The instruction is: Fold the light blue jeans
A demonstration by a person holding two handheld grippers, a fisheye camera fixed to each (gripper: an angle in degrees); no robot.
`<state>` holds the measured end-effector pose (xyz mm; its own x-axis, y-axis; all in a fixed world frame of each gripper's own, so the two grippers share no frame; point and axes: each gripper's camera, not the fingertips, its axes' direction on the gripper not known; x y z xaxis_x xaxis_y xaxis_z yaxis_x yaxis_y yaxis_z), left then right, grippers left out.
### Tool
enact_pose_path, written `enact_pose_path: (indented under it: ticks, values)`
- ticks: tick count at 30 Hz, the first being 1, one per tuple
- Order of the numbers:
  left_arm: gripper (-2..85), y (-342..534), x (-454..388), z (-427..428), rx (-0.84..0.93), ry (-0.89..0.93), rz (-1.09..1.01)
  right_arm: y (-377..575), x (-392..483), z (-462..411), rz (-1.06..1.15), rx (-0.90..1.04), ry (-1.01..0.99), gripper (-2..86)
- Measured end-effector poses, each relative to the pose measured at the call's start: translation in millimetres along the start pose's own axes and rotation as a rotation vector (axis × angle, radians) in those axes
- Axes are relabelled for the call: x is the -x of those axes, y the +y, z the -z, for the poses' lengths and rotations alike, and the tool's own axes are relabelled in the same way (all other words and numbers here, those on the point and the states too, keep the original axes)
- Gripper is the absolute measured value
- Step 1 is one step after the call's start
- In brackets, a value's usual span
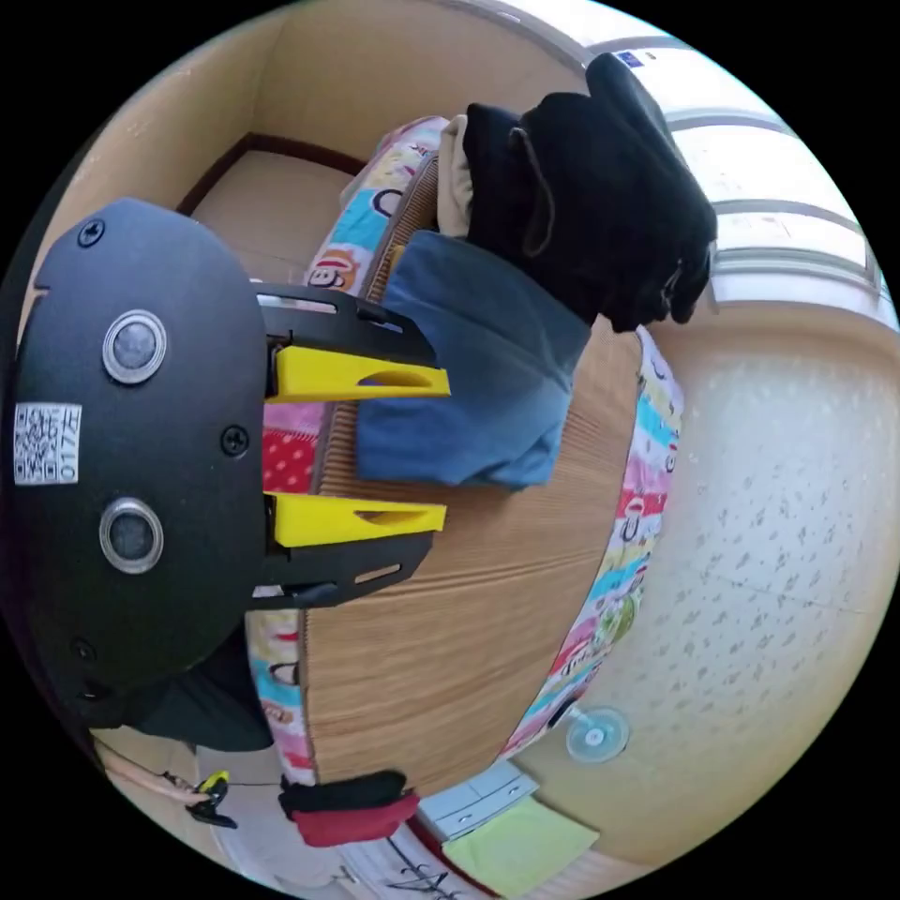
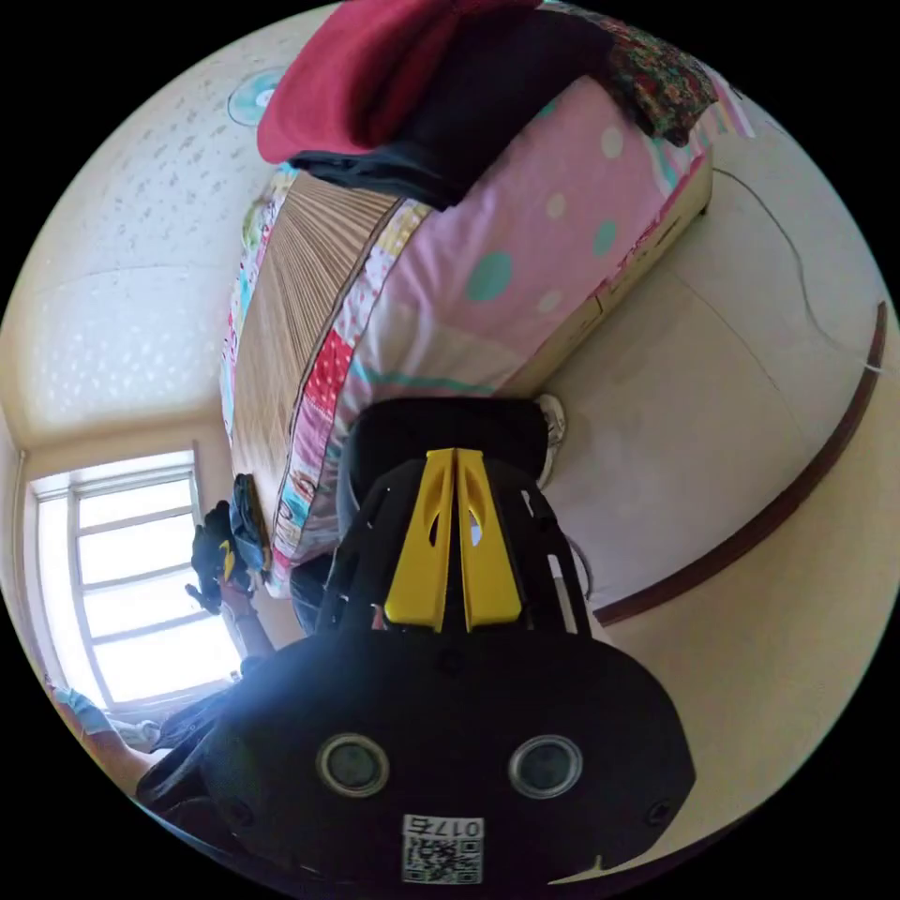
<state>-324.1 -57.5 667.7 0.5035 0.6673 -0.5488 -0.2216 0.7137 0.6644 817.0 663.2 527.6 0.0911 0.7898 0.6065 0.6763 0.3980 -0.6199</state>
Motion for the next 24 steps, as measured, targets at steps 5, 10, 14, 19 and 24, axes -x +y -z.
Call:
enact_pose_path:
  ticks: [5,10,14,19,24]
  values:
    - [0.9,-49.0,8.4,-80.4,0.244,0.242,0.074,-8.0,33.0,-29.1,0.004,0.002,0.115,0.5]
    - [-0.4,-124.2,-42.9,17.1,0.008,0.704,-0.072,-1.5,78.7,-31.0,0.07,-0.087,0.188,0.4]
    - [-0.2,-151.5,-74.5,143.7,-0.295,0.984,-0.327,7.3,122.3,-48.9,0.223,-0.096,0.129,0.3]
    - [1.0,-111.4,-90.4,164.9,-0.316,1.033,-0.426,20.1,143.1,-92.5,0.3,-0.073,0.064,0.3]
    - [6.4,-20.3,-140.3,25.7,0.217,0.789,-0.38,30.3,145.2,-164.8,0.31,0.032,-0.013,0.3]
